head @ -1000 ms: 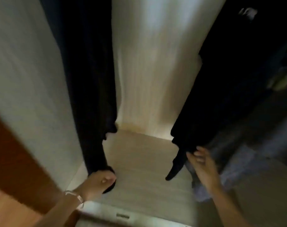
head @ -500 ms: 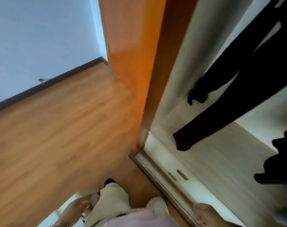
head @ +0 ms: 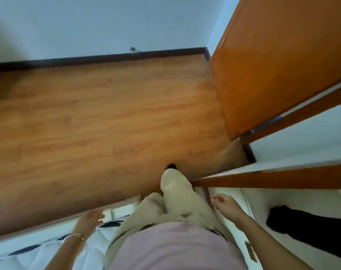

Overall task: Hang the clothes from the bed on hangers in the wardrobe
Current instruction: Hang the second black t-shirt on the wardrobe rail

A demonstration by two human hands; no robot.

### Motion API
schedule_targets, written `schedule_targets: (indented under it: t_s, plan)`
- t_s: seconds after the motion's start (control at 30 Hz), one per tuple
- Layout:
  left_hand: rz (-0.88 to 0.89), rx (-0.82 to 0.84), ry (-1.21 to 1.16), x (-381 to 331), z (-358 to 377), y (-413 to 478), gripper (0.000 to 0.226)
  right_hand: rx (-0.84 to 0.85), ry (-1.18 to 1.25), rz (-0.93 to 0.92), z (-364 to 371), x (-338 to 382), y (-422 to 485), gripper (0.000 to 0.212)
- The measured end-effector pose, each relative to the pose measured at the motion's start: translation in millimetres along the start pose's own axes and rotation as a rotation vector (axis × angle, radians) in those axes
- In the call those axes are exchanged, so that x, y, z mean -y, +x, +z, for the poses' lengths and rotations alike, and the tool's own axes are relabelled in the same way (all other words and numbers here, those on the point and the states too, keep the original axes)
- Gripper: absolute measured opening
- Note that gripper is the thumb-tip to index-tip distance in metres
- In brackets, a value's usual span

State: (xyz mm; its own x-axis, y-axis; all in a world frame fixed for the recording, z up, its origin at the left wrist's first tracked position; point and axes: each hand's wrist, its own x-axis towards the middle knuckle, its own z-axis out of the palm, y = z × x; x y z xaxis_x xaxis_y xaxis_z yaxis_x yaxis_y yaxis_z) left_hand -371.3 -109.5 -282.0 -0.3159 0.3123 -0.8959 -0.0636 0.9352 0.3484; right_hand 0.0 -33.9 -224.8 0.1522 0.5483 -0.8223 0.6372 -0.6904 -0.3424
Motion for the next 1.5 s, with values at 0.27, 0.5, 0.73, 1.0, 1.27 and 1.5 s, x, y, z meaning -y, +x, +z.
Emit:
schedule_targets:
  t_s: [0.27,0.5,0.73,1.0,1.27,1.5]
  plan:
    - [-0.222,0.027,-0.205,-26,6,16,0.034,0.097,-0.243,0.028,-30,113,97,0.023]
    - [-0.186,-0.154,-0.374,-139,9,44,0.030,0.145,-0.554,-0.137,-71,302,200,0.029]
    - [-0.138,-0.454,-0.649,-163,-9,15,0.015,0.268,-0.800,-0.288,-24,483,249,0.026]
    - [-0.624,-0.500,-1.445,-82,38,24,0.029,0.476,-1.136,-0.630,190,613,196,0.018]
    - [-0.654,-0.476,-1.484,-56,-71,62,0.020,0.711,-1.274,-0.826,373,629,90,0.014]
    - [-0.441,-0.882,-1.717,-33,-205,56,0.009,0.623,-1.696,-0.770,451,662,64,0.023]
